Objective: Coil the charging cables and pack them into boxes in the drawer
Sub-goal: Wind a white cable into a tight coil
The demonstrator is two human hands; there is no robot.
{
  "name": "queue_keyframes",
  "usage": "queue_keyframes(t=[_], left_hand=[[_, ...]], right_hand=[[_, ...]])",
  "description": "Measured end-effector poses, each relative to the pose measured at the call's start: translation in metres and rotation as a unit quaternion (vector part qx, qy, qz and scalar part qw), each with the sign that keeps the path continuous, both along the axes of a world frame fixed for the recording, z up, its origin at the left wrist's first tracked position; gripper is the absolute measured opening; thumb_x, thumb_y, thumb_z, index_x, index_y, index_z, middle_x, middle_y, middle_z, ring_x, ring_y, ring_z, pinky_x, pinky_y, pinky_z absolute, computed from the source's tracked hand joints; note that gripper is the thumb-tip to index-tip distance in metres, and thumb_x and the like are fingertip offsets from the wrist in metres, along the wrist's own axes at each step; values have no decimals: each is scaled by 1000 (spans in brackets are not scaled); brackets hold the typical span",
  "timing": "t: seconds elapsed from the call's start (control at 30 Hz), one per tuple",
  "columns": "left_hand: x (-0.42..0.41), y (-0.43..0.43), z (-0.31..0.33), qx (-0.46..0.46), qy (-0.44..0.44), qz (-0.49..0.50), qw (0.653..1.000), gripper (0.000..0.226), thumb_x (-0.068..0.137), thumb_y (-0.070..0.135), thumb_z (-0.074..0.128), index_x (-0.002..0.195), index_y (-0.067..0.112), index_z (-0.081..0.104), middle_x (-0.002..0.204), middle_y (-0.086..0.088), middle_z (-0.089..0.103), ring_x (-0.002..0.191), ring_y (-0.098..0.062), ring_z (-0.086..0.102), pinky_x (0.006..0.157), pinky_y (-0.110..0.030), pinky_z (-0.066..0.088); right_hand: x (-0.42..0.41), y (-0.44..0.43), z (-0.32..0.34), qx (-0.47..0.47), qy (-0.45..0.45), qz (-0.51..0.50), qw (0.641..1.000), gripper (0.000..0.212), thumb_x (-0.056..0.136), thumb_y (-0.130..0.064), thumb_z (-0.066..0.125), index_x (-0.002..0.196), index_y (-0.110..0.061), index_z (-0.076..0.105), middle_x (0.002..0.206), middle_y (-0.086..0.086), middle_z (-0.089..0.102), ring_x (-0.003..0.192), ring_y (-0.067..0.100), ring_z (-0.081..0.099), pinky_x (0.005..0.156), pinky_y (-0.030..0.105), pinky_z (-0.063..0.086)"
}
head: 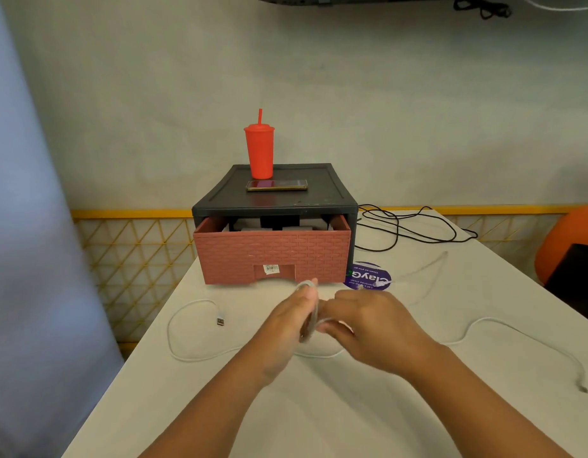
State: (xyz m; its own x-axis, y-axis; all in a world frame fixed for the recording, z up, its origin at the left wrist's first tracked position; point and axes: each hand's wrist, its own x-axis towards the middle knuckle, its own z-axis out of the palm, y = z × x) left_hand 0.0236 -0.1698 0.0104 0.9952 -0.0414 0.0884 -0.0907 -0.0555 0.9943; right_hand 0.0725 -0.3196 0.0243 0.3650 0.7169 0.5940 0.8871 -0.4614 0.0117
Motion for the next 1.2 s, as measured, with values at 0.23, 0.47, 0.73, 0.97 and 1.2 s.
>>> queue_keyframes(t=[0.23,0.47,0.73,0.97,1.2], left_hand=[[-4,-1,11,53,25,-75,995,59,80,58,43,100,4,56,63,5,56,58,-7,50,72,-25,41],[-9,-1,24,-150,35,-31,988,27,79,28,52,91,7,63,42,9,27,36,-4,24,51,-21,43],[-3,4,34,-382,64,-21,922,31,79,30,47,61,8,58,36,7,24,29,-4,23,40,-18,36],[0,0,27,-418,81,-22,904,31,82,32,45,61,11,52,37,5,28,31,-7,29,50,-23,42],[-1,3,23,-372,88,0,924,40,94,32,38,63,11,50,53,-1,40,45,-12,42,62,-29,45]], right_hand=[[12,-1,8,77,210,-33,974,23,79,-35,68,100,-28,65,87,-19,56,78,0,51,72,24,46],[22,6,11,168,363,93,912,23,87,-34,51,92,-20,69,87,-10,62,82,0,58,74,18,47],[14,22,8,228,402,112,880,18,91,-31,43,82,-28,58,65,-18,58,63,-4,49,63,12,38],[8,32,-3,223,319,-2,921,19,96,-14,43,96,-25,58,65,-9,53,61,5,49,63,27,42],[4,26,4,242,381,52,891,16,95,-30,42,97,-31,59,75,-11,60,65,3,52,67,30,48]])
